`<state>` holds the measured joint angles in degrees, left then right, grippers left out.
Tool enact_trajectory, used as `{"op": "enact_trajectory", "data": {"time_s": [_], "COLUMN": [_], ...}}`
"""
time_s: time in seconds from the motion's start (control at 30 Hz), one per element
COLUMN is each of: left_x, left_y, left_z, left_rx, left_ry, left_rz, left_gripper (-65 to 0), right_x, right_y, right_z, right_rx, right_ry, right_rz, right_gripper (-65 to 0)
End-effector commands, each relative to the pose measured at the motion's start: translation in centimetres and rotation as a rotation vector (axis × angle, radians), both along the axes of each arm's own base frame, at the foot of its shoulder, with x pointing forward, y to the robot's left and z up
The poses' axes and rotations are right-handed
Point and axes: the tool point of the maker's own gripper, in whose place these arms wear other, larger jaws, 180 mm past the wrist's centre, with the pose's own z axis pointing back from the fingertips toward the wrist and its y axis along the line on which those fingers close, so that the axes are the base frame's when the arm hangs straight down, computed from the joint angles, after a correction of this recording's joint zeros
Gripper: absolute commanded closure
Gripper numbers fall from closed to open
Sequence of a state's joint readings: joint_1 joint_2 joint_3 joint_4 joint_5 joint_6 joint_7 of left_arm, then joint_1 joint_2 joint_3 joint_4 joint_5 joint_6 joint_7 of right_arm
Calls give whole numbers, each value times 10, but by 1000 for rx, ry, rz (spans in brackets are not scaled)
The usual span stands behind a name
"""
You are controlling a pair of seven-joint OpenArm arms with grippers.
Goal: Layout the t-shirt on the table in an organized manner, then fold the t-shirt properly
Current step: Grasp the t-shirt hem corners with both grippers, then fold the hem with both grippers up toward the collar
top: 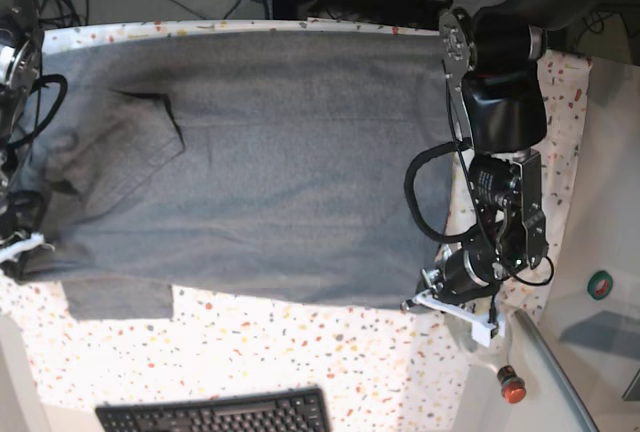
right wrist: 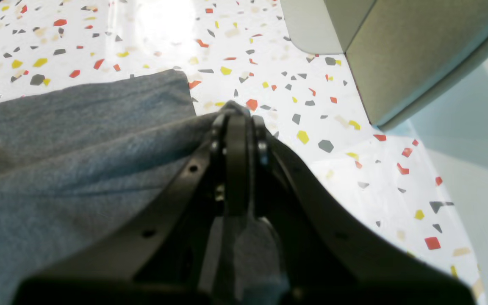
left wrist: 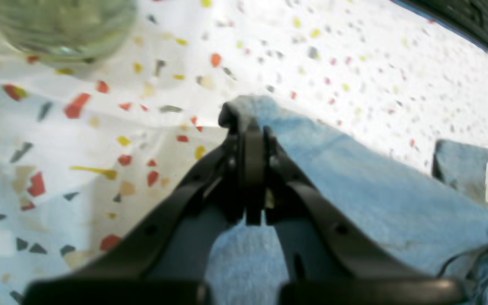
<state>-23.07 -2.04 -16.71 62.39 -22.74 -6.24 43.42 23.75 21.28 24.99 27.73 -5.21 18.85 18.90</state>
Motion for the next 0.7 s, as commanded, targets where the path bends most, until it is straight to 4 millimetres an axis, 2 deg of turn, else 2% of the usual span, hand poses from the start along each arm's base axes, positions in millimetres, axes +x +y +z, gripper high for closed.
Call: {"op": "enact_trajectory", "data": {"time_s": [0.0,0.2,0.23,0.47,0.67], "left_x": [10,-24,-30,-81,-118], "left_y": [8,15,22,26,38], "left_z": [23,21,23,38,19], "left_rx": [16,57,79,168,224], "left_ry": [-67,-47,-43,-66,7], "left_rz": [6,-11,-14,-49,-73], "left_gripper": [0,0,0,0,0], "right_x": [11,-8,-12,-28,-41], "right_y": [-13,-17,-17,-19,-20], "right_z": [26,8,6,19,17], "right_rx": [-31,-38,-44,-131,-167], "right_ry": [-71,-25,-22,-15,85], "right_rz": [-11,-12,-10,27,34], "right_gripper": [0,0,0,0,0]}}
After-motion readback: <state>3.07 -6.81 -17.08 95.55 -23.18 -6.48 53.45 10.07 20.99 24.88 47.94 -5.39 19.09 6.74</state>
